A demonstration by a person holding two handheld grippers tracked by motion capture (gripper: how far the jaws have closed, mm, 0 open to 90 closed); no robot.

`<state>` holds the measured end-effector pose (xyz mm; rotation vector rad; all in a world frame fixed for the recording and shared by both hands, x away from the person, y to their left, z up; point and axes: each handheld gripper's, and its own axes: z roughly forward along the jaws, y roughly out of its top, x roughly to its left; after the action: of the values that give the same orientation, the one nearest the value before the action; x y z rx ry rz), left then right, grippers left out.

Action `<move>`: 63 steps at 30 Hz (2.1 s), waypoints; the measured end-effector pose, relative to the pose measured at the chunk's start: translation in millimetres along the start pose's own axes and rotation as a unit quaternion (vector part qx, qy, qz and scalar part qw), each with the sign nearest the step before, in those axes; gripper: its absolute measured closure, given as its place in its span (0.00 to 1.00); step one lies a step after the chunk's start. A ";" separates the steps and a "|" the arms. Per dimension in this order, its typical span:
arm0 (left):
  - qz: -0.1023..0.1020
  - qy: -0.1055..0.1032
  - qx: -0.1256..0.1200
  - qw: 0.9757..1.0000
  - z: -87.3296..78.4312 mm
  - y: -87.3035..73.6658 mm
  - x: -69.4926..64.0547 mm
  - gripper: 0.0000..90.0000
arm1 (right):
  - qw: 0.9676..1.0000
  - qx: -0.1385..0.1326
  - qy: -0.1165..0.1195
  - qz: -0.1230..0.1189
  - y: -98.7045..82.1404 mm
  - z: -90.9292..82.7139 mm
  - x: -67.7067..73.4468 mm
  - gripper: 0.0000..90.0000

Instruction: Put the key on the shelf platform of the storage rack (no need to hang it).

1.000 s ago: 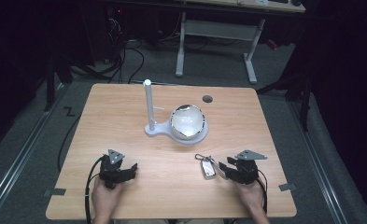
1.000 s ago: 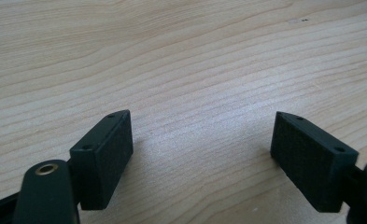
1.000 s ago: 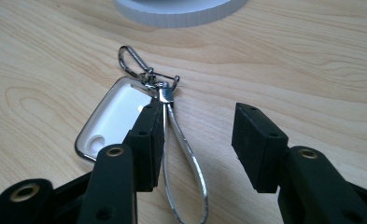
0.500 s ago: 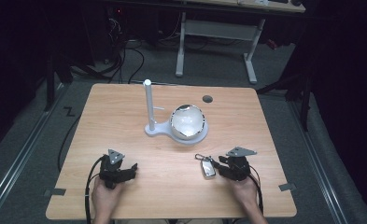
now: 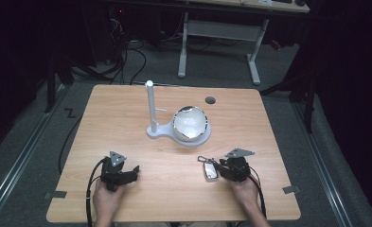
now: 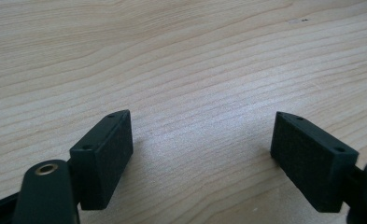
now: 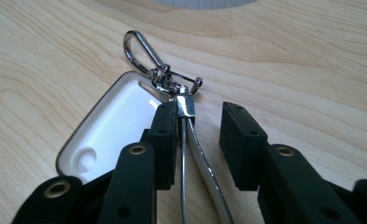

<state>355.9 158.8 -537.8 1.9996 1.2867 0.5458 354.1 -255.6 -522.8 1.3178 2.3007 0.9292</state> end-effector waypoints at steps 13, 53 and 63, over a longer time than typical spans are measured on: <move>0.000 0.000 0.000 1.000 0.0 0.0 -0.1 0.24 | 0.998 0.002 -0.024 -0.052 0.6 1.2 10.6 0.91; -0.001 0.000 -0.001 1.000 0.1 0.0 -0.3 0.24 | 0.996 -0.080 0.025 -0.013 18.9 -57.6 -7.2 0.91; -0.001 0.000 -0.001 1.000 0.1 0.0 -0.3 0.24 | 0.995 -0.093 0.034 -0.002 22.7 -67.4 -14.7 0.91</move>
<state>355.9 158.5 -537.9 1.9974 1.2873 0.5463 337.9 -285.2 -458.5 1.2200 2.2042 1.1719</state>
